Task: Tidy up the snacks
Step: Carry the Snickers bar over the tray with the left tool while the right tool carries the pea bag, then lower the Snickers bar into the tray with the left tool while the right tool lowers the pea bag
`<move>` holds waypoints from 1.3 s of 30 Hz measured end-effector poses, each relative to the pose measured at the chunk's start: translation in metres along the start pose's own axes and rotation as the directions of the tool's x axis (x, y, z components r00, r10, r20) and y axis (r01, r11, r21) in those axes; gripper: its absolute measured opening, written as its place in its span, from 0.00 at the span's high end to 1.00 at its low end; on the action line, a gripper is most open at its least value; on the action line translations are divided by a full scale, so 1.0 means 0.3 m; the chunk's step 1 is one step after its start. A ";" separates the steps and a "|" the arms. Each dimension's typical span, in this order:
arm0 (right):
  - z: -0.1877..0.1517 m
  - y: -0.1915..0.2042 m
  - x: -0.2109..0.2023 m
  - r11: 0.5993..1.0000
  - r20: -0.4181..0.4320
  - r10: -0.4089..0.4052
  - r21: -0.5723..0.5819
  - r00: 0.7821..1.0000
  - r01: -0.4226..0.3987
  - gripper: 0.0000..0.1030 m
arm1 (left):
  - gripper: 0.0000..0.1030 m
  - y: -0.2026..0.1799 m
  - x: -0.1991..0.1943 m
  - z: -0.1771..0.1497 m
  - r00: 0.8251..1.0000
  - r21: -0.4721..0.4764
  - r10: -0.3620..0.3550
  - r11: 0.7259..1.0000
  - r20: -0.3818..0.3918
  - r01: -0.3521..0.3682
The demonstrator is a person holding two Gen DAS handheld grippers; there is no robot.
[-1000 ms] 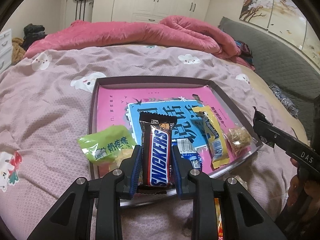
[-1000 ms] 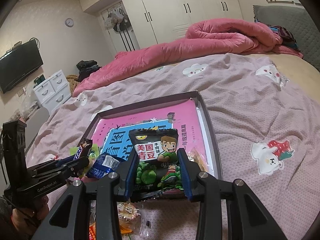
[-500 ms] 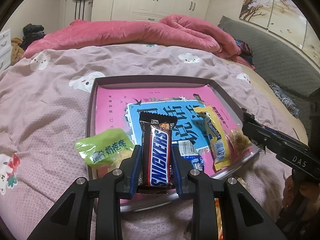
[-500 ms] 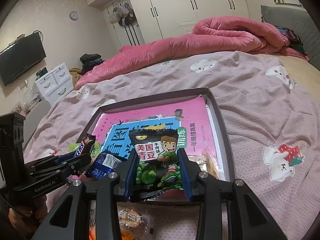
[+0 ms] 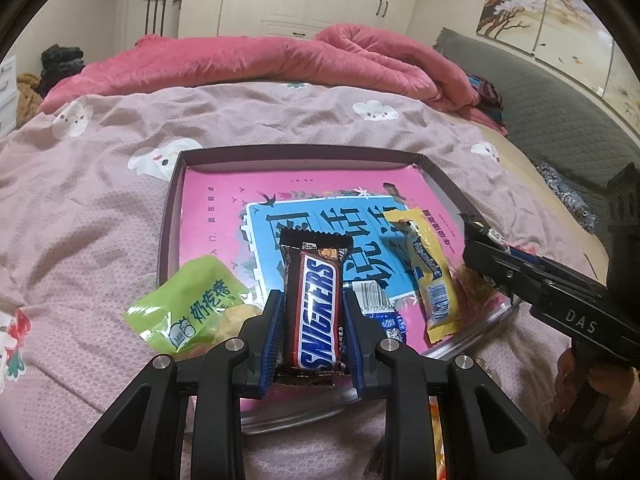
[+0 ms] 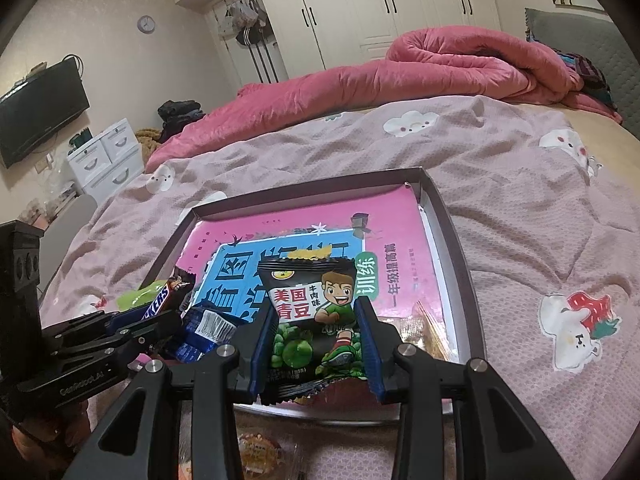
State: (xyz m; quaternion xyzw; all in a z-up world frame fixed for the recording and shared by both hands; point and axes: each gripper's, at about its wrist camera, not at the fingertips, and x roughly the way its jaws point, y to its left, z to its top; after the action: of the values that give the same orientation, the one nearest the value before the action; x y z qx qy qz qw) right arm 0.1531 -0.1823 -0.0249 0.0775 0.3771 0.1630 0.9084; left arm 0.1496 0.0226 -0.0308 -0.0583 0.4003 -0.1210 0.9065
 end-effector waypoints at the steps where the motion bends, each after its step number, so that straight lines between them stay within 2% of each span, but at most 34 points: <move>1: 0.001 0.001 0.004 1.000 0.000 -0.002 -0.002 1.000 0.002 0.62 | 0.71 0.000 0.001 0.000 1.000 0.000 0.000 1.000 0.000 0.000; 39: -0.010 -0.002 0.037 0.999 -0.040 0.031 0.026 0.999 -0.030 0.61 | 0.71 0.007 0.004 -0.001 1.000 -0.004 -0.001 1.000 -0.006 0.001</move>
State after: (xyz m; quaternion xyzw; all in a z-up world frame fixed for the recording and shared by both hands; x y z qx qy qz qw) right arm 0.1585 -0.1788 -0.0345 0.0916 0.3963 0.1737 0.8969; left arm 0.1505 0.0242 -0.0323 -0.0599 0.4033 -0.1206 0.9051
